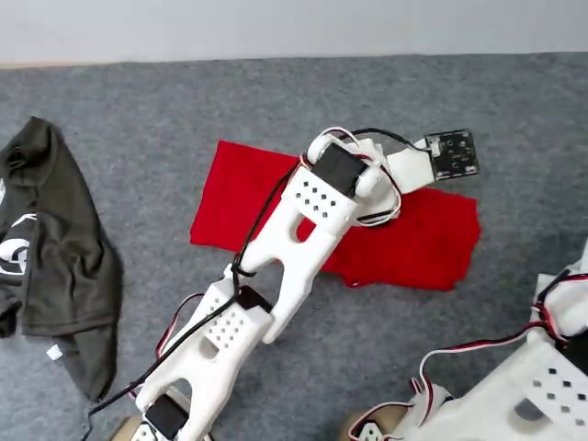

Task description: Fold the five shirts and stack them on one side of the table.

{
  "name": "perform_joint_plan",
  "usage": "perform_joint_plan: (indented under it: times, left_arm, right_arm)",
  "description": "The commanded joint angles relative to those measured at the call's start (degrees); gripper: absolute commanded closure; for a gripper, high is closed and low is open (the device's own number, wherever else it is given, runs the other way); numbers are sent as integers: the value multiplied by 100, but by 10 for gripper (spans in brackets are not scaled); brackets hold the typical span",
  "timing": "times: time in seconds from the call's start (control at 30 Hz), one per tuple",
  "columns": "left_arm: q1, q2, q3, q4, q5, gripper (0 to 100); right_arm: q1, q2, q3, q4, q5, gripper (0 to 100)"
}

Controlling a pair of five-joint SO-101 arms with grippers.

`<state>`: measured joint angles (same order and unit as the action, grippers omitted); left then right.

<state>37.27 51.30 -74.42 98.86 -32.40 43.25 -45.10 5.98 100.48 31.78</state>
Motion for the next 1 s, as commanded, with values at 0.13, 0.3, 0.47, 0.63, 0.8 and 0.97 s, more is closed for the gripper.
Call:
perform_joint_plan:
  times: [0.13,0.3,0.47,0.63,0.8,0.97]
  left_arm:
    - [853,-1538,2448,176,149,885]
    - [1081,-1899,3960,70,149,958]
    - [800,-1890,4848,-563,149,997]
    - [571,-1890,5332,-1196,132,997]
    - [176,-1890,5349,-1864,79,997]
    - [-53,-1899,5182,-1969,-158,997]
  right_arm:
    - [-40,-92,-44,207,-9,890]
    - [-40,-84,-35,207,-9,890]
    - [-48,-40,-35,198,-9,890]
    - [-48,-40,-35,198,-9,890]
    - [-48,-40,-35,198,-9,890]
    - [-48,-66,-35,198,-9,890]
